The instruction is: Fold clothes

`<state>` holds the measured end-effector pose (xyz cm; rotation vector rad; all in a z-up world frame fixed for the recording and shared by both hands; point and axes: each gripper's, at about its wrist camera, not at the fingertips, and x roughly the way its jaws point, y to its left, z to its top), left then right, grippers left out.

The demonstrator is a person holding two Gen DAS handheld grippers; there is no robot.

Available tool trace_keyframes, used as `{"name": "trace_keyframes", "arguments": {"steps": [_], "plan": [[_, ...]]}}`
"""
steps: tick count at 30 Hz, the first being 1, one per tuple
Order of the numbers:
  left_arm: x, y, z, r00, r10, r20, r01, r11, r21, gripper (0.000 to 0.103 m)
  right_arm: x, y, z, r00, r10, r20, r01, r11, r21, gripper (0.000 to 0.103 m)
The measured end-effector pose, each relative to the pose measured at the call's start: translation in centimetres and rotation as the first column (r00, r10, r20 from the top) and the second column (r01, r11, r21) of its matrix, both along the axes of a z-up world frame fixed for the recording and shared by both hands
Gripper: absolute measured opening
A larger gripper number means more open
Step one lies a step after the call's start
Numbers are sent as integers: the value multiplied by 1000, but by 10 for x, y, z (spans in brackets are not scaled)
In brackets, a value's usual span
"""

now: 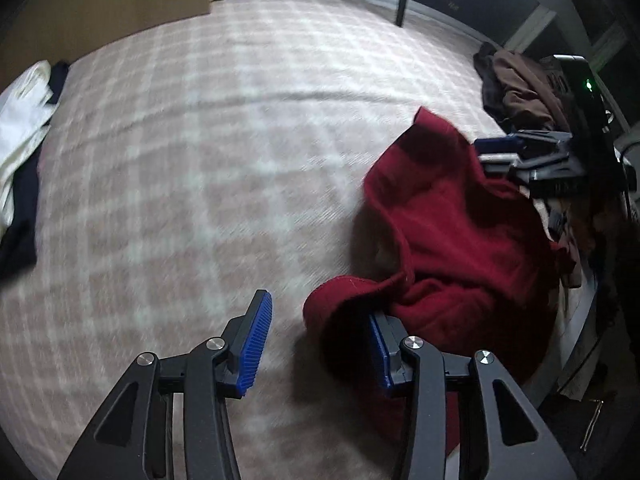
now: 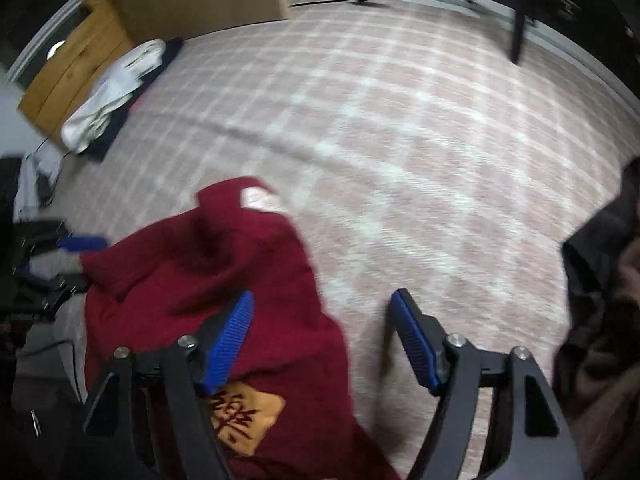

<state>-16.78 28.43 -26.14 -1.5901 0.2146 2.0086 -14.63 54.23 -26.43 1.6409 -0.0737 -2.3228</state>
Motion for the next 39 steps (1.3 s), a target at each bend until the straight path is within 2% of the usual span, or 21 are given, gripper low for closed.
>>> {"name": "trace_keyframes", "arguments": {"steps": [1,2,3,6,10,13,16,17,19,21,22,24,27,29,31,33,35,39], "plan": [[-1,5,-1,1000,-17,1,17,1000,-3,24,2,-2,0,1000,9,4,-9,1000,-10,22],[-2,10,-1,999,-33,3,34,999,-6,14,4,-1,-1,1000,6,20,-6,999,-38,4],[-2,14,-2,999,-50,4,50,999,-9,2,6,1,0,1000,-3,31,5,998,-67,4],[-4,10,15,997,-70,-20,70,998,4,2,18,12,18,999,-53,-11,51,992,-117,4],[-2,-27,69,994,-61,-90,66,996,56,2,50,34,68,985,-138,-107,112,970,-214,4],[4,-49,110,987,-63,-148,73,995,61,2,80,50,107,963,-206,-173,156,951,-266,4],[17,-55,142,975,-99,-201,116,991,73,3,108,63,132,940,-283,-192,203,913,-353,4],[23,-52,146,971,-121,-208,139,987,75,4,120,65,134,936,-293,-194,214,913,-347,4],[42,-37,136,962,-201,-185,215,975,60,8,141,57,117,941,-298,-159,255,936,-241,4],[62,-20,98,950,-296,-97,298,955,4,9,150,48,82,963,-269,-23,262,953,-154,6],[71,-14,80,943,-327,-53,327,945,-17,9,154,44,64,964,-260,56,265,958,-111,6],[85,-10,52,934,-356,25,357,933,-42,9,165,38,46,959,-256,121,264,963,-53,7],[96,-13,40,937,-345,64,347,937,-36,9,168,40,60,959,-273,72,278,958,-75,16],[100,-18,46,946,-321,54,322,947,-18,10,159,39,76,963,-271,11,271,958,-97,35],[101,-28,54,956,-290,39,290,957,1,13,147,35,90,967,-251,-45,245,963,-109,42],[105,-35,60,962,-272,20,272,962,3,15,131,23,91,977,-194,-90,187,979,-77,42],[108,-41,64,966,-257,4,257,966,-1,17,116,14,82,986,-141,-91,137,989,-49,42],[106,-48,57,971,-239,5,239,971,-8,17,85,-7,46,1000,-25,9,25,998,-56,42]]}}
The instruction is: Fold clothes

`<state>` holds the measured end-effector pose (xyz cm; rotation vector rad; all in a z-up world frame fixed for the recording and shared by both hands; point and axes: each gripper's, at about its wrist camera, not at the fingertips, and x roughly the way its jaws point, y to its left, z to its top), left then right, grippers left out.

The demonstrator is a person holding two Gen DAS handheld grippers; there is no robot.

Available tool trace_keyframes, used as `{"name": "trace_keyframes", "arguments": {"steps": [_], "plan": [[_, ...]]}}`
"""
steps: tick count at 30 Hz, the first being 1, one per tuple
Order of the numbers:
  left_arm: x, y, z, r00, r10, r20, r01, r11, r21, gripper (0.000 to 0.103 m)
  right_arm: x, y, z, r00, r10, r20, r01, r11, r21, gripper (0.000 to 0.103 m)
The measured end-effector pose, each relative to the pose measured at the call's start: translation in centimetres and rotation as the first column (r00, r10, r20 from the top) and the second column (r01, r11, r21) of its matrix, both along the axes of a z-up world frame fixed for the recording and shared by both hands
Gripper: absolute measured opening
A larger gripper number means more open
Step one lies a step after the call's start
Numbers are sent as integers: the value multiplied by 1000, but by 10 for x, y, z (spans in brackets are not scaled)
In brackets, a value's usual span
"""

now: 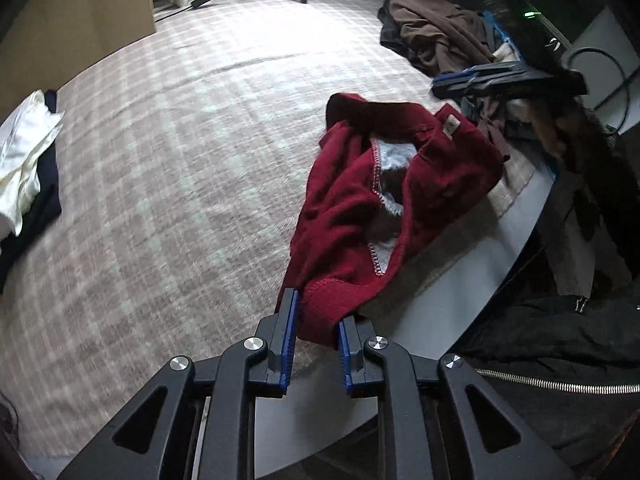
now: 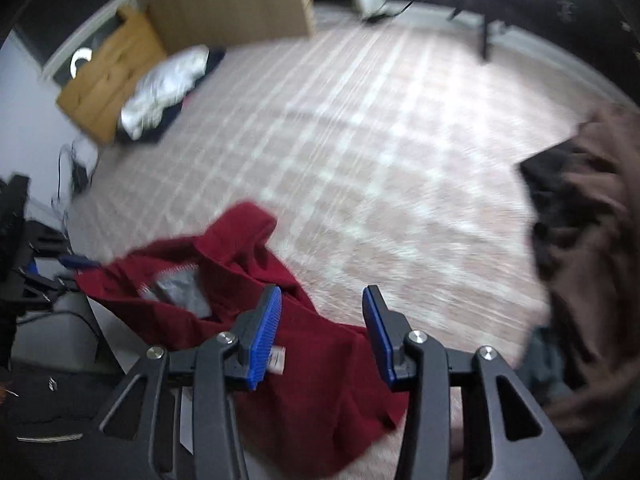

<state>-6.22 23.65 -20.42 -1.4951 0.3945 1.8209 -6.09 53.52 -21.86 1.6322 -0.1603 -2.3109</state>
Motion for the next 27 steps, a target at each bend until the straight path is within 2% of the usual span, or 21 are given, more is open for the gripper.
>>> {"name": "trace_keyframes", "arguments": {"steps": [6,9,12,17,22,24,25,27], "plan": [[-1,-13,-10,999,38,8,-37,999,-10,17,6,-7,-20,995,53,85,-47,996,-79,42],[-1,-19,-15,998,56,18,-56,998,-23,19,21,-14,-14,991,109,84,-99,989,-111,42],[-2,-26,-17,997,76,22,-76,997,-35,19,31,-26,-6,980,184,81,-178,981,-74,42],[-5,-28,-16,995,102,15,-101,994,-31,19,9,-37,12,975,221,3,-221,974,-48,42],[-1,-33,-16,991,131,12,-130,991,-28,21,-9,-74,-2,937,347,41,-347,938,-4,42],[2,-36,-16,990,141,10,-141,990,-31,21,-8,-81,-6,929,366,61,-368,930,26,26],[3,-36,-17,989,145,10,-145,989,-32,21,-7,-82,-7,926,371,67,-374,927,41,7],[5,-38,-18,988,154,10,-153,988,-34,21,-4,-82,-7,925,372,74,-377,924,65,6]]}}
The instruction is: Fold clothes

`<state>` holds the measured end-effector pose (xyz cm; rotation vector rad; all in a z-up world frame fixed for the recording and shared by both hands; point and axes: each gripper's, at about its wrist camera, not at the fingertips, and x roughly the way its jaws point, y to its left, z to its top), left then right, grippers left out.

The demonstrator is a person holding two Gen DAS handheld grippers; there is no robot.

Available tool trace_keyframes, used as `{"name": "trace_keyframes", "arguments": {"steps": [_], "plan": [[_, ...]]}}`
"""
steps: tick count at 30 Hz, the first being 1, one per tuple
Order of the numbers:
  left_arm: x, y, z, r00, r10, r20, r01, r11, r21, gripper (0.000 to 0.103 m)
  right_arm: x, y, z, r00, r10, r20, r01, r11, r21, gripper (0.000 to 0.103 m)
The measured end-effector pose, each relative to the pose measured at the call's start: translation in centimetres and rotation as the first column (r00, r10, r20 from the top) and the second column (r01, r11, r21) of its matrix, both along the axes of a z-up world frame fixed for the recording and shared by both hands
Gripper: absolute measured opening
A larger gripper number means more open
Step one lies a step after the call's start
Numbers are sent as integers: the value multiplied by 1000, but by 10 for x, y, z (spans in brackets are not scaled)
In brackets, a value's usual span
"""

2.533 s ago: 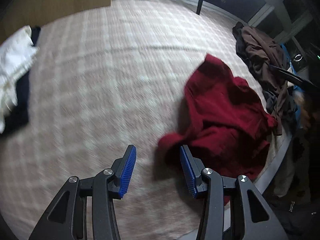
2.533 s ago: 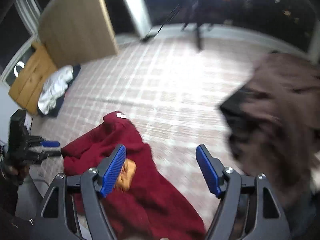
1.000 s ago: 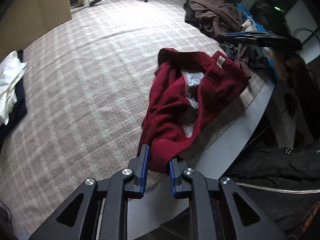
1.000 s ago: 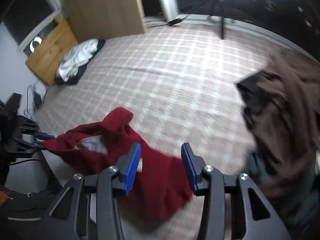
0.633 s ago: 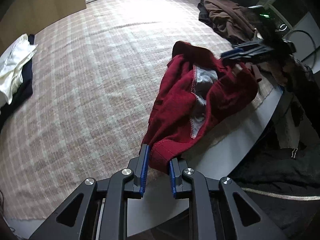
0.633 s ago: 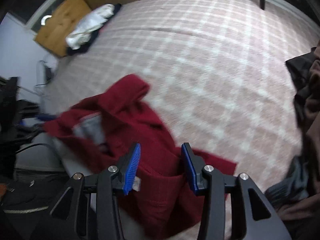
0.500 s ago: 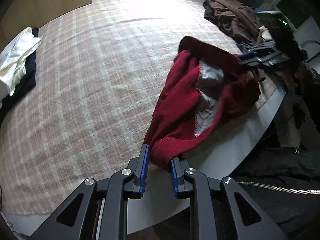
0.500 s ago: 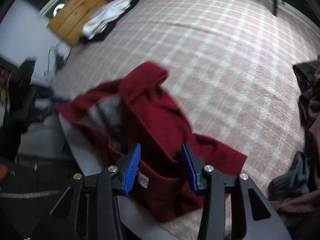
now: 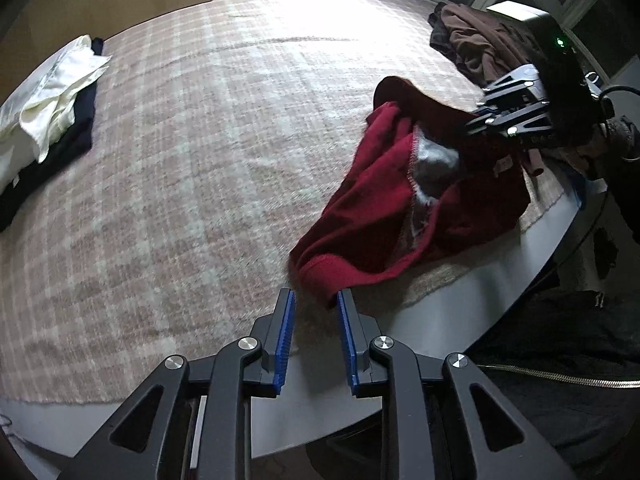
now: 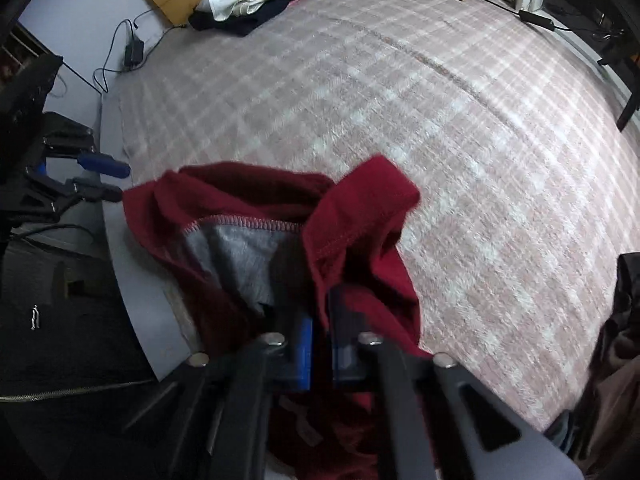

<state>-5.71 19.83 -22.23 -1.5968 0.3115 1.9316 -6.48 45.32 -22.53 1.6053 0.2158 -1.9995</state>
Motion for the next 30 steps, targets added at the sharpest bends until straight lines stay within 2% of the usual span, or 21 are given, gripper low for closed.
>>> {"name": "trace_keyframes", "arguments": {"steps": [3,5,9,11,13,15,19,22,27,30], "plan": [[3,-3,-2,1000,13,0,-13,1000,-2,21,10,24,18,998,-62,-34,61,998,-11,6],[5,-4,-3,1000,22,1,-22,1000,-4,21,20,51,35,986,-145,-77,147,989,14,4],[8,3,3,1000,15,-6,-15,1000,20,21,56,122,59,931,-346,-116,352,935,34,4],[7,13,5,1000,-7,-9,8,999,45,22,78,141,56,911,-398,-105,404,914,45,4],[6,26,6,999,-32,-20,34,998,53,29,93,151,52,898,-421,-126,432,897,88,4],[6,36,7,999,-46,-23,47,998,48,29,104,161,50,879,-451,-154,469,876,110,4],[12,45,10,997,-75,-25,76,996,38,29,115,185,52,820,-537,-199,563,819,111,4],[19,51,9,996,-92,-23,92,995,31,30,119,188,47,814,-547,-196,572,814,103,4],[15,57,5,997,-83,7,82,992,91,37,120,183,39,819,-539,-198,563,822,89,4],[9,65,-1,995,-92,24,89,989,121,37,119,185,37,817,-543,-194,564,822,76,4]]}}
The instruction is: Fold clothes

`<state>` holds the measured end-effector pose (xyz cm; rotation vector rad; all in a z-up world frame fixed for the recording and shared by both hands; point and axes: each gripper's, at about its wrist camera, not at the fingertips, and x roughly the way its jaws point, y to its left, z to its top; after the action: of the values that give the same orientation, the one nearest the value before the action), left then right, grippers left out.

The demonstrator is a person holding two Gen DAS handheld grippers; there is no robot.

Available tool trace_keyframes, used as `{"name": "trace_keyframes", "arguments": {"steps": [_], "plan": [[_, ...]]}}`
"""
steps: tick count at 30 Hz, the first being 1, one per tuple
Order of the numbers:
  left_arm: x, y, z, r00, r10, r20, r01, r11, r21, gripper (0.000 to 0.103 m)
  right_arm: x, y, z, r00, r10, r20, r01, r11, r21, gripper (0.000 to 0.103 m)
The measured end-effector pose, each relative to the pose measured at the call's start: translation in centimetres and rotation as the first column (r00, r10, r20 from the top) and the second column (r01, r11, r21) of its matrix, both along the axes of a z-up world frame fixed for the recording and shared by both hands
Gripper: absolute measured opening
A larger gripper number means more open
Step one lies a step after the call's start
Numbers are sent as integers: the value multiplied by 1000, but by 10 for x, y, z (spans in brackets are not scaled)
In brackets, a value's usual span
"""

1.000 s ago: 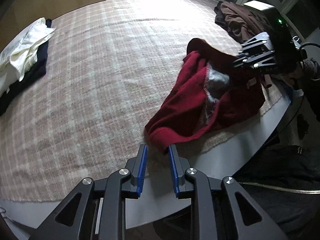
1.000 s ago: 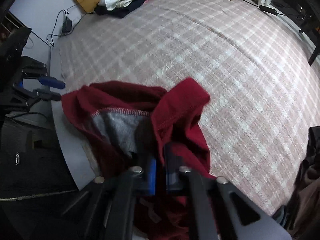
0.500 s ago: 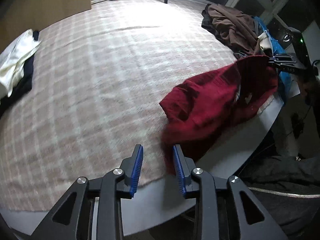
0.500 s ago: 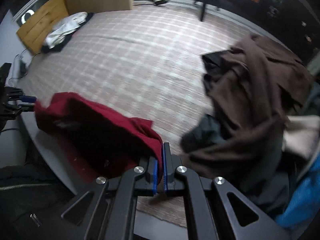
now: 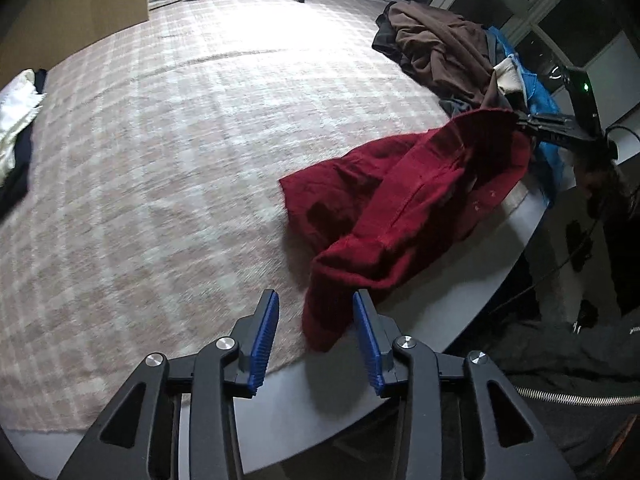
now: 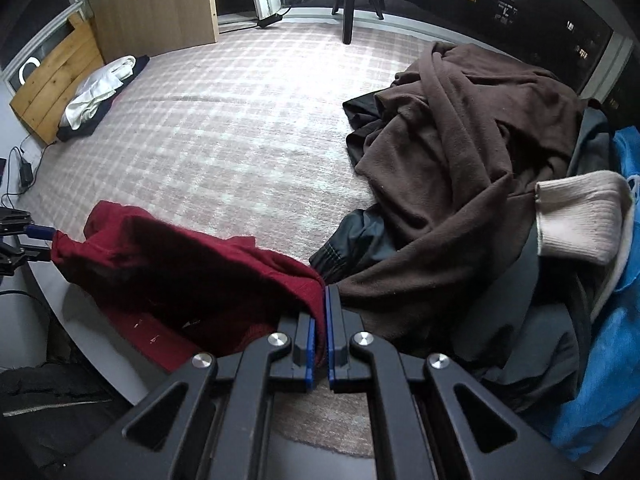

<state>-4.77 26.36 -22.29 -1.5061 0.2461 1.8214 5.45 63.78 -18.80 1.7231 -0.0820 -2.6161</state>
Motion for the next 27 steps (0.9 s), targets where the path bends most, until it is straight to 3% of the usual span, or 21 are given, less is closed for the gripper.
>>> {"name": "trace_keyframes", "arguments": {"steps": [2,3,6,9,13,16,19,25,27], "plan": [[-2,13,-8,1000,-14,4,14,1000,4,29,0,-1,0,1000,5,-6,-4,1000,2,4],[-3,20,-12,1000,-19,3,19,1000,-12,2,-1,-3,2,1000,7,-14,-7,1000,5,4],[-10,36,-4,997,-38,-63,34,998,-57,3,-6,-6,13,998,4,-62,-3,1000,11,4],[-23,31,46,976,-23,-215,14,999,-43,3,-5,-1,36,990,-31,-135,33,999,14,4],[-24,31,101,936,-35,-351,29,999,-22,3,1,10,67,968,-88,-233,98,995,30,4],[2,50,84,945,-125,-302,124,992,-23,5,12,20,55,972,-121,-202,135,989,56,4],[31,70,32,958,-252,-137,247,968,-51,10,20,33,25,978,-167,-123,176,982,65,4],[36,58,8,970,-241,-27,240,970,-26,10,31,55,3,972,-227,-69,231,971,55,4],[26,51,9,975,-221,-30,221,975,-24,7,30,55,1,972,-225,-66,229,972,57,4]]}}
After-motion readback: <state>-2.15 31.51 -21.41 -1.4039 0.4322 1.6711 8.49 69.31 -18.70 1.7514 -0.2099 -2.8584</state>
